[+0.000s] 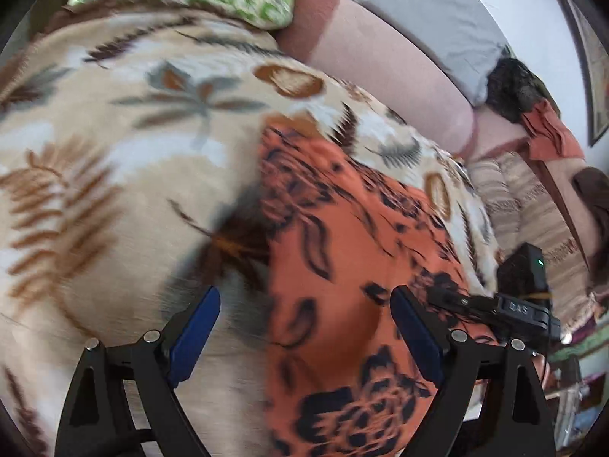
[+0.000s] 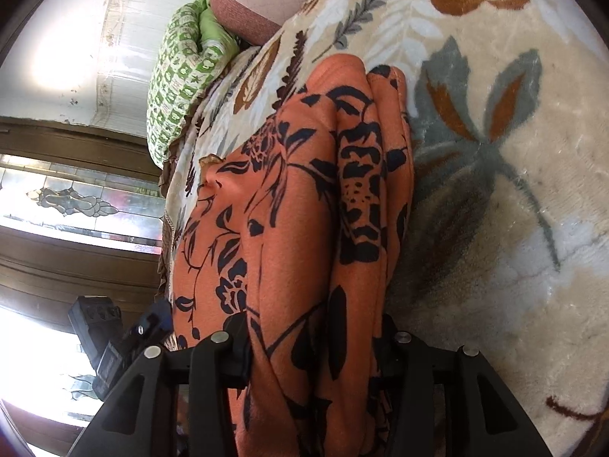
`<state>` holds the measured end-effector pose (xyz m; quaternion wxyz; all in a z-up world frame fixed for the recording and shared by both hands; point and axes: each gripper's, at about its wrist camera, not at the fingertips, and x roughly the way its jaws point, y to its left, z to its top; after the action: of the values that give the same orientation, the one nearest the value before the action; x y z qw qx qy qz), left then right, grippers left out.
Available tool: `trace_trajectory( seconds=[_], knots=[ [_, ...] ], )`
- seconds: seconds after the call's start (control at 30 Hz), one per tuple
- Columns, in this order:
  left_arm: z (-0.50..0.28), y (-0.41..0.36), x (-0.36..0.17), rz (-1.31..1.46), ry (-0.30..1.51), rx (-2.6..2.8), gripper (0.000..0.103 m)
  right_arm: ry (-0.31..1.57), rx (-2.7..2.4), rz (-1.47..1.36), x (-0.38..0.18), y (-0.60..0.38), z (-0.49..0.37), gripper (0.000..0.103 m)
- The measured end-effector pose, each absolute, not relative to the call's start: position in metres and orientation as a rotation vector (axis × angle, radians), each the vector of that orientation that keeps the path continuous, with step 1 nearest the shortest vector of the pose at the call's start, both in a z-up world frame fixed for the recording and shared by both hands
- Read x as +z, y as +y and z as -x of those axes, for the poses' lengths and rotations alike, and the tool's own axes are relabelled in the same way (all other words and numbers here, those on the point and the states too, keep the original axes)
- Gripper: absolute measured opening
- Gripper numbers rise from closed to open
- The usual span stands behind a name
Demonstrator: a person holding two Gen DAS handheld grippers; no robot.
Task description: Fold small clothes
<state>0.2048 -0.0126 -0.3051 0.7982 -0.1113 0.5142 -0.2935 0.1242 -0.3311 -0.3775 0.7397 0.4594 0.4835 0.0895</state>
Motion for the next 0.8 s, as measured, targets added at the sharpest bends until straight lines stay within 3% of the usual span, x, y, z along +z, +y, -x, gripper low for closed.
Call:
trace_trajectory(
  seconds=[0.1, 0.2, 0.27, 0.33, 0.43, 0.47, 0.5, 0.53, 0.57, 0.67, 0.8],
  knots=[
    [-0.202, -0.036, -0.321, 0.218, 1.163, -0.688, 0.09, 1.062, 0.204, -1.021, -0.381, -0.331, -0.124, 0.048],
    [-0.2, -0.045, -0.327, 0.227, 1.158, -0.681, 0.054, 1.044, 0.219, -1.021, -0.38, -0.33, -0.123, 0.048],
    [-0.197, -0.046, -0.318, 0.214, 1.134, -0.706, 0.041, 1.021, 0.228, -0.971, -0.372, -0.325, -0.122, 0.045],
    [-0.191, -0.048, -0.307, 0.184, 1.097, -0.711, 0.039, 0.981, 0.243, -0.933, -0.361, -0.32, -0.119, 0.043],
    [-0.181, -0.048, -0.305, 0.101, 1.094, -0.658, 0.042, 0.946, 0.268, -0.919, -0.348, -0.315, -0.114, 0.043],
    [-0.181, -0.047, -0.31, 0.08, 1.102, -0.63, 0.053, 0.976, 0.251, -0.891, -0.351, -0.312, -0.114, 0.043],
    [-0.181, -0.046, -0.316, 0.067, 1.11, -0.594, 0.074, 1.009, 0.226, -0.878, -0.358, -0.309, -0.115, 0.043],
    [-0.18, -0.046, -0.32, 0.042, 1.115, -0.533, 0.085, 1.036, 0.196, -0.883, -0.366, -0.309, -0.116, 0.051],
    [-0.179, -0.046, -0.319, 0.015, 1.104, -0.495, 0.09, 1.055, 0.183, -0.923, -0.376, -0.311, -0.116, 0.053],
    [-0.164, -0.045, -0.291, -0.058, 1.019, -0.408, 0.09, 1.076, 0.16, -0.929, -0.365, -0.315, -0.113, 0.064],
    [-0.132, -0.035, -0.249, -0.136, 0.866, -0.286, 0.091, 0.959, 0.024, -0.766, -0.317, -0.317, -0.078, 0.065]
  ],
)
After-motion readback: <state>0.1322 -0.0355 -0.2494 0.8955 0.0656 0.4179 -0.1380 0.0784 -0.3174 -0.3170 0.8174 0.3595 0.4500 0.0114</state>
